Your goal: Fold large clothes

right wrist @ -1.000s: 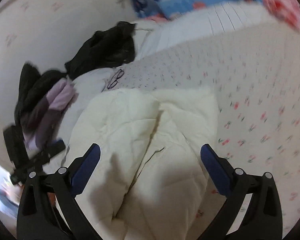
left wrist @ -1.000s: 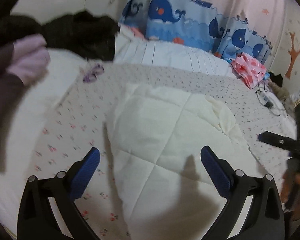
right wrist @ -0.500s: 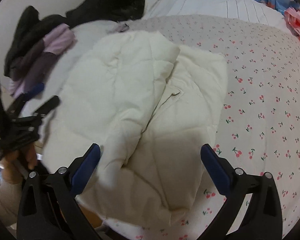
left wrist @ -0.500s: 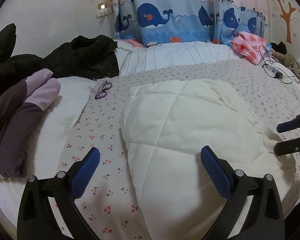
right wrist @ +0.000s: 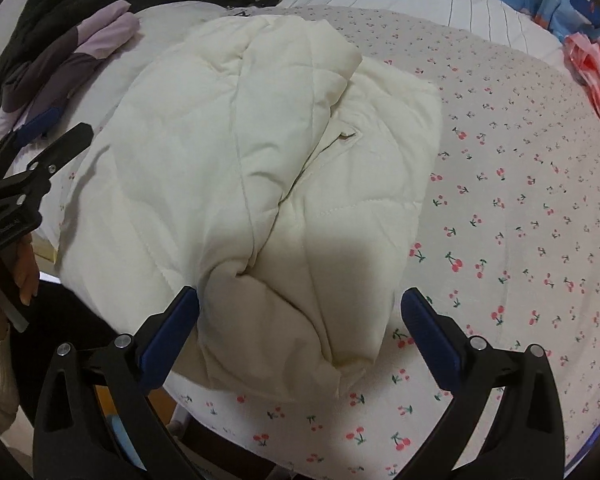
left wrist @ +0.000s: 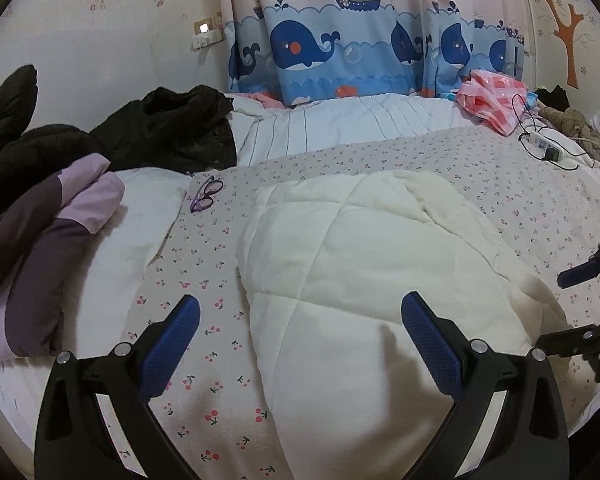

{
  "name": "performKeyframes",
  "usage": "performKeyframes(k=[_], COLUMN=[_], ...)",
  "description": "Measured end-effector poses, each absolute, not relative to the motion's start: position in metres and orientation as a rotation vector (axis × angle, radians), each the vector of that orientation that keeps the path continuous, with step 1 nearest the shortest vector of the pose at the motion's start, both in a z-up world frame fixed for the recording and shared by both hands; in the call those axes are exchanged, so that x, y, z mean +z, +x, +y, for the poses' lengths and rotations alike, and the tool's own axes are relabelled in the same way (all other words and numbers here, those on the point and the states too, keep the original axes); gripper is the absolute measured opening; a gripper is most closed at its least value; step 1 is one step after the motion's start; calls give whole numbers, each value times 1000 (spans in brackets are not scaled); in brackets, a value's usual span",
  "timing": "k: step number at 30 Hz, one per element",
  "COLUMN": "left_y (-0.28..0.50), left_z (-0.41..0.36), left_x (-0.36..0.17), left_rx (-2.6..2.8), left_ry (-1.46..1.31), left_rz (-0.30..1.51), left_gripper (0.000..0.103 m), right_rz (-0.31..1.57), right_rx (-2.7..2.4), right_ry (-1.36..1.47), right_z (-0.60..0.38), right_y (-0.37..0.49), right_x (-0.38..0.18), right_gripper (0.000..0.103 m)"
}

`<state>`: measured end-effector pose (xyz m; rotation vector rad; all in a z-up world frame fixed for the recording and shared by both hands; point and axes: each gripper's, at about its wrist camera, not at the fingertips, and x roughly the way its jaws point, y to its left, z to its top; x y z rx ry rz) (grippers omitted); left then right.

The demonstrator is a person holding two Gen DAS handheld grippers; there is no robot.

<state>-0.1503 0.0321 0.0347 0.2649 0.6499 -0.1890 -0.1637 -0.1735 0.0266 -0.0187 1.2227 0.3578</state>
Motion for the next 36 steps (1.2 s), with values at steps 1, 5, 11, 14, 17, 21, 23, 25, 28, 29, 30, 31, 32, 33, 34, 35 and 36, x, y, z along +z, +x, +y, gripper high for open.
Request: performKeyframes(k=[1,5,11,14,17,21,23,25,28,29,30,31,32,33,34,35,36], left_y=[-152,-156,-161,-164,-166,-168,-167,-163,-145,-138,-132,-128,-122,-118,-117,-116,-116], left_z=[31,30,32,33,33,33,33,35,43,48,53,56,62,65,66,68,69], left_x=[35,38,48,53,57,59,59,57,49,45,42,39,35,33,31,31,31], left_rx=[-187,-195,-198,-202,-198,-194,-197,-214,-267,-273,-273,-271,-263,-251,-243,-233,-227], left_ry=[274,276,248,234,230,232,230,209,118,71,30,0,-41,-67,-82,-106,-121], left_rz=[643,631,604,590,571,556,560,595,725,774,813,837,869,887,894,896,894], left_gripper=[96,96,96,96,96,96,96,96,96,96,96,96,96,96,96,96,96], right_rz=[1217,1135,993,947,898,874,872,906,1109,1120,1116,1118,1114,1095,1056,1007,945], right_rx=[359,342,332,335,335,324,311,297,265,275,279,286,294,295,285,288,289], right_ry=[-9,37,88,91,112,150,152,138,-5,15,29,27,30,47,77,96,102], right_z=[-175,-184,-187,-183,-178,-175,-171,-164,-139,-138,-139,-141,-144,-148,-156,-160,-163], right_y=[-165,-169,-169,-165,-157,-146,-142,-136,-118,-116,-115,-114,-114,-116,-118,-120,-121], right_x=[28,47,73,80,83,82,80,71,21,12,13,16,19,23,28,34,39], right_gripper=[97,97,97,97,97,97,97,97,97,97,97,97,97,97,97,97,97])
